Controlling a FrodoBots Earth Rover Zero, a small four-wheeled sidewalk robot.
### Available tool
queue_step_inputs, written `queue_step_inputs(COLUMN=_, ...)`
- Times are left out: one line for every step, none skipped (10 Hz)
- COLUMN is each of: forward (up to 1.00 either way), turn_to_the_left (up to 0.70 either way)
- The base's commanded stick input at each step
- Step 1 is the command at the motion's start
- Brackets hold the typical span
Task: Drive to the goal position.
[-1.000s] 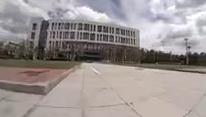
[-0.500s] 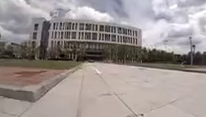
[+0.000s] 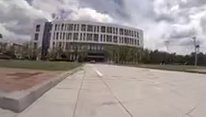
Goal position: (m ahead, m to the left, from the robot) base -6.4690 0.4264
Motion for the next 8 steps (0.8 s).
queue_step_inputs(forward=0.70, turn_to_the_left=0.02)
queue_step_inputs(forward=0.70, turn_to_the_left=0.02)
queue_step_inputs(forward=0.70, turn_to_the_left=0.00)
queue_step_inputs(forward=0.70, turn_to_the_left=0.01)
queue_step_inputs(forward=0.70, turn_to_the_left=0.06)
queue_step_inputs(forward=0.70, turn_to_the_left=0.12)
queue_step_inputs(forward=0.70, turn_to_the_left=0.08)
queue_step_inputs(forward=0.70, turn_to_the_left=0.03)
